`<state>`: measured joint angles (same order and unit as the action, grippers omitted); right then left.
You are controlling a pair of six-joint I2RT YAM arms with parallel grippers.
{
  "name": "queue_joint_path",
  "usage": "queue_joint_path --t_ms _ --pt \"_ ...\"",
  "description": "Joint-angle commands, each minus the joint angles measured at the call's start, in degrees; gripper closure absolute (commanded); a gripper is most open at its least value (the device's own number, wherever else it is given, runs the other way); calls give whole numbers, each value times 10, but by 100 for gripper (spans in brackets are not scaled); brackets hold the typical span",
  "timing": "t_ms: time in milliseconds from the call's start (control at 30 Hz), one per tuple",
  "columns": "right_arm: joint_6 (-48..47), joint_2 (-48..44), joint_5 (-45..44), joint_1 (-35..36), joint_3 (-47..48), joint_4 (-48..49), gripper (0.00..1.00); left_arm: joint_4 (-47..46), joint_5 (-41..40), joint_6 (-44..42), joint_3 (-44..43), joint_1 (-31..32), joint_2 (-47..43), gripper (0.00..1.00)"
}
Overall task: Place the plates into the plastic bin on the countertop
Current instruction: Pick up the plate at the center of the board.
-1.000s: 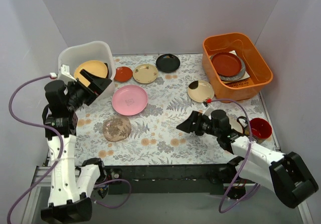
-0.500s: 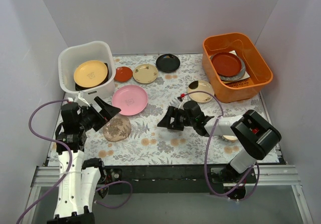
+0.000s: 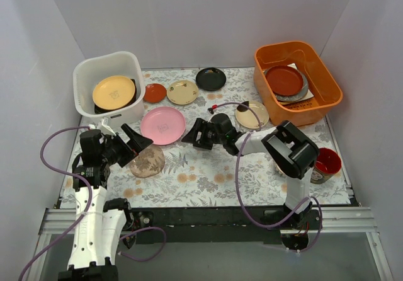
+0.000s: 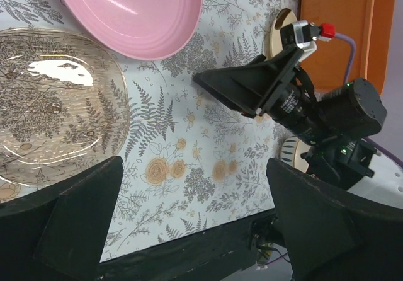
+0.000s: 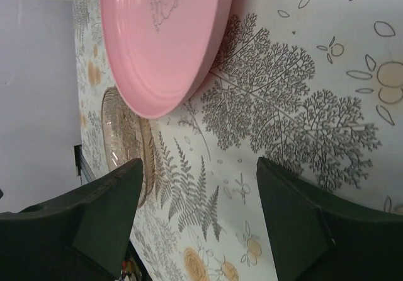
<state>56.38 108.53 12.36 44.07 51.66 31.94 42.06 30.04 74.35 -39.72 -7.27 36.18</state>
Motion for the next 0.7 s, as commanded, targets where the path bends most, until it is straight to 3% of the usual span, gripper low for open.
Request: queue_joint_path --t_ms 0,267,667 --pt "40 57 0 9 62 42 21 4 12 -13 -9 2 2 2" --pt "61 135 10 9 141 19 27 7 18 -12 -4 2 -5 2" --pt "94 157 -57 10 171 -87 38 -23 61 -7 2 6 -11 2"
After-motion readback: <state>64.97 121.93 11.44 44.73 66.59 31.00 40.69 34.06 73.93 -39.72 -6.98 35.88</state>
